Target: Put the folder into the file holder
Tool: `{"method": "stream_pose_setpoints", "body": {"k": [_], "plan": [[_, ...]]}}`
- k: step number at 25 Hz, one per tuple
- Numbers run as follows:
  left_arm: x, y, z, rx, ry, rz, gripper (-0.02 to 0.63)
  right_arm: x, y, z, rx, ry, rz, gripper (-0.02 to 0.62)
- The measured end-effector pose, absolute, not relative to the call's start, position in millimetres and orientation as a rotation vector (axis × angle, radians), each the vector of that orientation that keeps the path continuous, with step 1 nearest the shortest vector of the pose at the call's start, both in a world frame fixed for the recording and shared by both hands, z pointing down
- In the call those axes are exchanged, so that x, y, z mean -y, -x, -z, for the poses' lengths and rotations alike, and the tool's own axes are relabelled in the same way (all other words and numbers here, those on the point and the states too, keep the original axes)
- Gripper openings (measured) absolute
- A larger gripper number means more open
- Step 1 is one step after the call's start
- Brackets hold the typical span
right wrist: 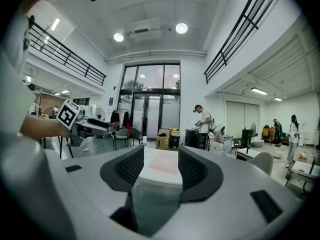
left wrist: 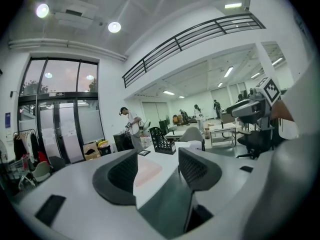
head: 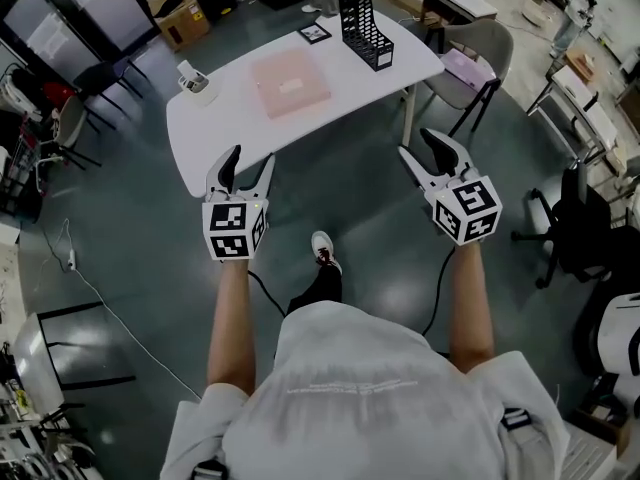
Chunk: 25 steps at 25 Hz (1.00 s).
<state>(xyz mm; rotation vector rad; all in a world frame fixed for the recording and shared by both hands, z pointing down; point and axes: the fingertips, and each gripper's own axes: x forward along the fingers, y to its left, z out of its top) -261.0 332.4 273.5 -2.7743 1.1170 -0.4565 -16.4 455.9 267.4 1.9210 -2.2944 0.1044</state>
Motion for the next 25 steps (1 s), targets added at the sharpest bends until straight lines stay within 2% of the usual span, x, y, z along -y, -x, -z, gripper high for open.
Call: {"method": "stream_pose_setpoints", "body": {"k": [15,25], "plan": [[-120.4,218.9,-281.3,-1.045,2.858,0.398,0.282,-254.4,-14.6,-257.8,2.227,-1.912,-0.101,0.213],[4.3,227.4,-315.2,-1.136,2.823,0.534,0.284,-118.0,-5.2,-272.6,2.264,-1.848,-0.157,0.221]]}}
